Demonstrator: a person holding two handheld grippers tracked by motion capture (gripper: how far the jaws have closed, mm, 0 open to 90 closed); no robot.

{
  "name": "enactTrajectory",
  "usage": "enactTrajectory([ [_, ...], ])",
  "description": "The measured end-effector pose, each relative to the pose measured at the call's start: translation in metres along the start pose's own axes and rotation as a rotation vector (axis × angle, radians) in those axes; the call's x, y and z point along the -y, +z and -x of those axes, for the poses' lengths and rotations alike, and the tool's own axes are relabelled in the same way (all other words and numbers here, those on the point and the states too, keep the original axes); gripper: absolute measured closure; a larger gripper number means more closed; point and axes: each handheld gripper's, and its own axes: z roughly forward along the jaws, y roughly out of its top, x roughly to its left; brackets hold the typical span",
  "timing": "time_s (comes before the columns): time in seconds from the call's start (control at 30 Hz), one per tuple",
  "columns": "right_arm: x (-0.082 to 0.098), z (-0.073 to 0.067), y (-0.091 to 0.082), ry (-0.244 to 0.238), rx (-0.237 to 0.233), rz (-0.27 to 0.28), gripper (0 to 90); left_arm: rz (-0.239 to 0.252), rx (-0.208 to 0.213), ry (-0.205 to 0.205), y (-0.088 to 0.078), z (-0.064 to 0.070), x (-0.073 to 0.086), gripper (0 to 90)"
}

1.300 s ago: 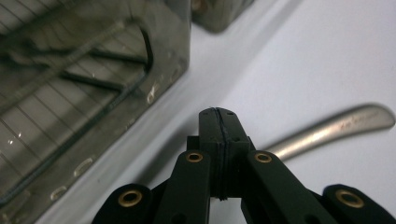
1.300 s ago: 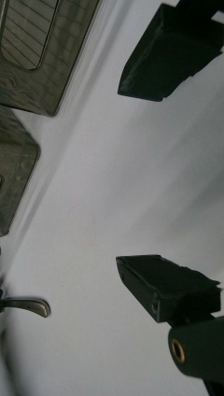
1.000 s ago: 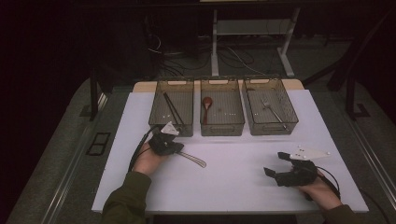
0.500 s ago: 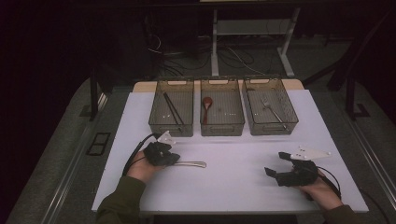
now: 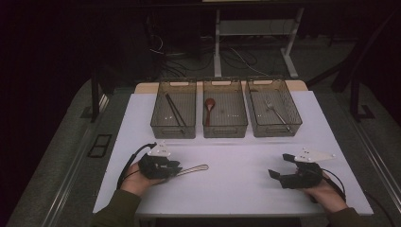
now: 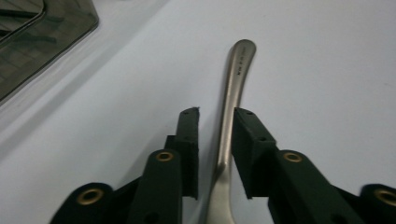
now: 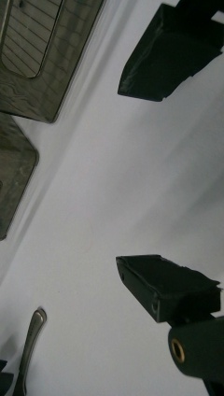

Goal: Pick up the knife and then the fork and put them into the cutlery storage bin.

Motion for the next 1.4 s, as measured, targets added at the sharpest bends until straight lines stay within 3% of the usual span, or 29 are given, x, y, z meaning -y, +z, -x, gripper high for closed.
enactTrajectory([
  [0.17, 0.000, -0.001, 0.001, -0.006, -0.004, -0.008, 13.9, 0.021, 0.002, 0.001, 0.006, 0.004, 0.007, 66.9],
  [0.4, 0.000, -0.001, 0.002, -0.008, -0.006, -0.014, 13.9, -0.019, 0.023, 0.005, 0.014, 0.003, 0.008, 72.3],
  [0.53, 0.000, -0.001, 0.001, -0.007, -0.007, -0.010, 13.9, -0.015, 0.020, 0.009, 0.014, 0.002, 0.009, 74.7],
  [0.8, 0.000, -0.001, 0.001, -0.023, -0.006, -0.013, 13.9, -0.044, 0.026, 0.045, 0.014, 0.001, 0.006, 78.9],
  [0.93, -0.001, -0.001, 0.000, -0.011, -0.018, -0.012, 13.9, -0.039, 0.028, 0.036, 0.014, 0.001, 0.005, 79.0],
  [1.07, -0.002, -0.001, 0.000, -0.028, -0.015, -0.013, 13.9, -0.034, 0.043, 0.029, 0.014, 0.000, 0.004, 79.0],
  [1.17, -0.003, -0.001, 0.000, -0.034, -0.020, -0.014, 13.9, -0.037, 0.048, 0.043, 0.013, 0.001, 0.000, 79.1],
  [1.33, -0.011, -0.003, -0.004, -0.055, -0.072, -0.061, 13.9, -0.034, 0.059, 0.075, 0.012, 0.006, -0.008, 79.1],
  [1.4, -0.014, -0.004, -0.005, -0.072, -0.113, -0.083, 13.9, -0.025, 0.067, 0.079, 0.011, 0.009, -0.012, 79.1],
])
